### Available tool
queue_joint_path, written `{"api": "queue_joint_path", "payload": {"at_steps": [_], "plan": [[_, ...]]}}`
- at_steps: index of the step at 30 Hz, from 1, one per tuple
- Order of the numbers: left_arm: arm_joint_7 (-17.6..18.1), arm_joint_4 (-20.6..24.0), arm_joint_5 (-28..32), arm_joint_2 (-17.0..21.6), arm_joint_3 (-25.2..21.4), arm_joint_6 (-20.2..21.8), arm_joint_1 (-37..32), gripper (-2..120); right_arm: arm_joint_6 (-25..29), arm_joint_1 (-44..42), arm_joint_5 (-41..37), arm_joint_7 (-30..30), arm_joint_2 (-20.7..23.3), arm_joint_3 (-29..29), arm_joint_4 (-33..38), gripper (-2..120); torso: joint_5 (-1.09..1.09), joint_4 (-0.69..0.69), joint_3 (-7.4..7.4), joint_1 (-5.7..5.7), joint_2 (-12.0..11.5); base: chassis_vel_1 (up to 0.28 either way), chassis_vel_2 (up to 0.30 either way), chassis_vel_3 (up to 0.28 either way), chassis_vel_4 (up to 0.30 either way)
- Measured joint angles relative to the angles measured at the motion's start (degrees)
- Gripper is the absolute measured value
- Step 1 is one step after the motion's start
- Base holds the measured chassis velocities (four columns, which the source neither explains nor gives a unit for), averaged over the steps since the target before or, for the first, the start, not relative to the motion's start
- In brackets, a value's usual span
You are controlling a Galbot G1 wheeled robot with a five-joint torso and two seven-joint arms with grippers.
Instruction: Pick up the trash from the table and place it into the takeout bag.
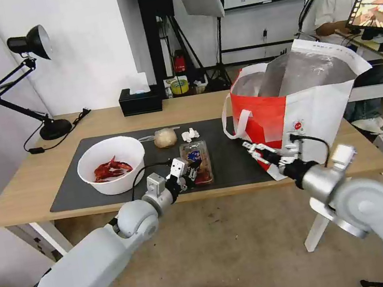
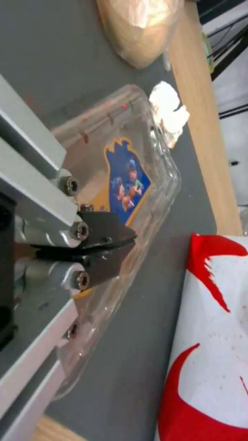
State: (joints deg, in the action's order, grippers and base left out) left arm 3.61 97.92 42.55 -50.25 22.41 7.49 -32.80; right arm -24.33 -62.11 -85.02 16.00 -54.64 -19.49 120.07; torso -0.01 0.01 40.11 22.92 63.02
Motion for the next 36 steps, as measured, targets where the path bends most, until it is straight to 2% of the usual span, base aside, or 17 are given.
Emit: {"api": "queue_joint_path", "payload": {"at_steps": [19,29,36], "plan": [[0.30,-0.53,-0.19,0.94,-1.03,-0.84,-1.26,0,-6.76,15.40,-2.43,9.31,-4.91,9.48,-11.11,100,-0.01,-0.01,0.00,0.00,0.00,0.000,0.000,0.000,0.000],[0.51,0.27,-0.12,1.57,-1.21,-0.90,-1.63,0,-9.53,19.34,-2.74,13.46,-7.95,13.01,-14.57,100,0.00,0.00,0.00,0.00,0.00,0.000,0.000,0.000,0.000],[1.16,0.54,-0.07,1.51,-1.02,-1.02,-1.69,0,-10.56,21.75,-2.51,13.95,-9.49,14.53,-17.02,100,0.00,-0.01,0.00,0.00,0.00,0.000,0.000,0.000,0.000]]}}
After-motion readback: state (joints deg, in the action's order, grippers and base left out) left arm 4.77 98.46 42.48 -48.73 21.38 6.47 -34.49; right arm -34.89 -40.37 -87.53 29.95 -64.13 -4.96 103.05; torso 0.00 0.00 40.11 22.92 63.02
